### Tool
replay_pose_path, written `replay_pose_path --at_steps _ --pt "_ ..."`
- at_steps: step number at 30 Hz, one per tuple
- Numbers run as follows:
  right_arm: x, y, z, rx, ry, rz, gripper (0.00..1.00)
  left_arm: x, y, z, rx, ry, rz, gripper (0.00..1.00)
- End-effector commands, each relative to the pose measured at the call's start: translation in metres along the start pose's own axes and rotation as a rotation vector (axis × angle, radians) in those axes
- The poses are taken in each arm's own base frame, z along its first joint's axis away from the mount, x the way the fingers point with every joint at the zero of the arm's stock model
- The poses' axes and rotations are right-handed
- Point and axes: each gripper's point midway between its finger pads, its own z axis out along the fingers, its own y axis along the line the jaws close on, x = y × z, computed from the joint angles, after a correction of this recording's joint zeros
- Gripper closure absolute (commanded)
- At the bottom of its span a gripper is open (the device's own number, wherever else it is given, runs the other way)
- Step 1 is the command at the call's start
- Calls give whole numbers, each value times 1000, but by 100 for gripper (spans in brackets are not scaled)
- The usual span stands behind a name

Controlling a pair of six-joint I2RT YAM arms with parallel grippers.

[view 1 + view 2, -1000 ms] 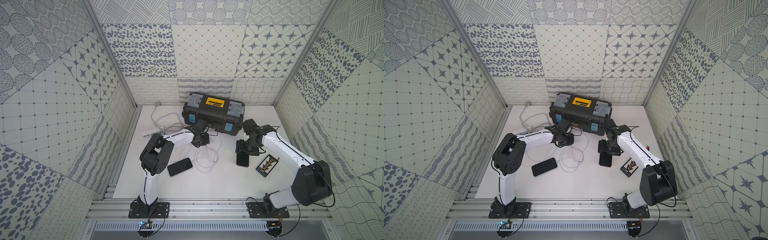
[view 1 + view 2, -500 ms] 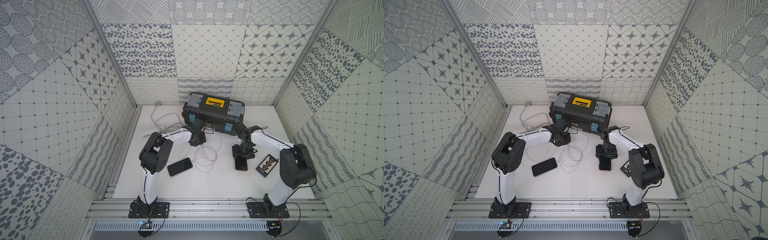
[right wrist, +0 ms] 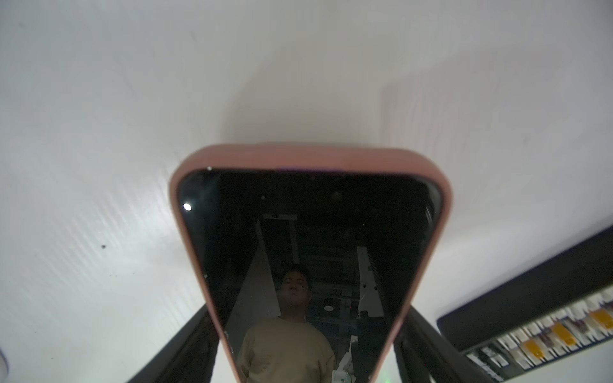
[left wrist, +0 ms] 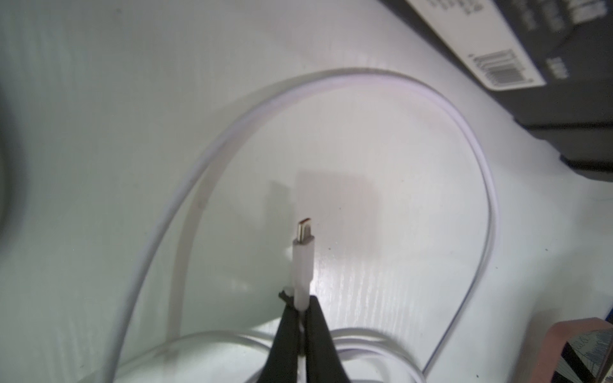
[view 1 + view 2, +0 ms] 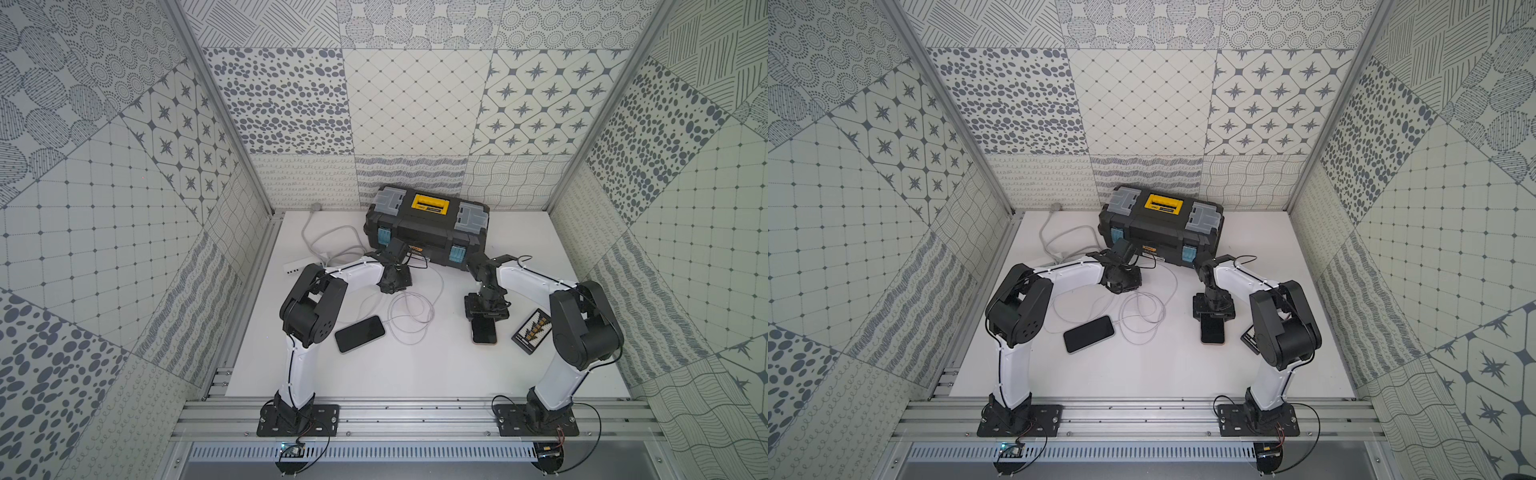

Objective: Unplug the charging cable from the phone
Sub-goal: Place the phone at the center of the board.

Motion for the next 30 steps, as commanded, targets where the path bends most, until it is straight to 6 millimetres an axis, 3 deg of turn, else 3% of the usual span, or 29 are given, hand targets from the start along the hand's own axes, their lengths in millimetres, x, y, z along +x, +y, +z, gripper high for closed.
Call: replay_pose_path --at_steps 1,10,12,13,20,27,30 --pt "1 -3 6 16 7 -16 39 3 1 1 10 28 -6 87" --pt "4 -3 9 17 22 -15 22 3 -3 -3 29 31 -4 56" --pt "4 -3 8 18 25 -12 5 4 -4 -5 34 31 -4 49" --pt "5 -4 8 18 27 -8 3 4 -5 -7 40 30 0 47" --pt "-1 -5 -8 19 -3 6 3 9 -13 -19 97 33 13 35" --pt "-21 1 -53 -25 -114 24 3 11 -9 -51 86 -8 24 24" --pt "-30 4 -70 -39 -157 24 3 5 -5 -70 49 -57 48 14"
